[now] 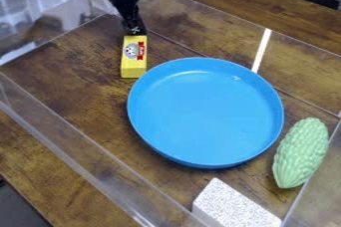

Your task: Put the yellow block in the blue tray

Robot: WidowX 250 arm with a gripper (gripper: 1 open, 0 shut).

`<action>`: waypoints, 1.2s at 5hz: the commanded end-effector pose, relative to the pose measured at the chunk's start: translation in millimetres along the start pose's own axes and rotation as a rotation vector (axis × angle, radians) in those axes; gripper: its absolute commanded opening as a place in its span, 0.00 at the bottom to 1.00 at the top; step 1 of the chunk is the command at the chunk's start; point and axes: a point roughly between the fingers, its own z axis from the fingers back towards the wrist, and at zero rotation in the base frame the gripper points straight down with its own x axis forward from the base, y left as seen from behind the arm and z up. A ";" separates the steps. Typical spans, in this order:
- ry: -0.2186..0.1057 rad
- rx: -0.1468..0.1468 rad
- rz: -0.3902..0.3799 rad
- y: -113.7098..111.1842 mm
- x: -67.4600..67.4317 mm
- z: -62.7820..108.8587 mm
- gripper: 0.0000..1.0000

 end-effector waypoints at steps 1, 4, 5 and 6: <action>0.017 -0.078 -0.073 -26.2 11.5 -14.2 1.00; 0.023 -0.102 -0.066 -30.8 12.5 -11.5 1.00; 0.028 -0.102 -0.046 -34.9 13.2 -10.1 1.00; 0.034 -0.103 -0.023 -39.1 13.5 -9.2 1.00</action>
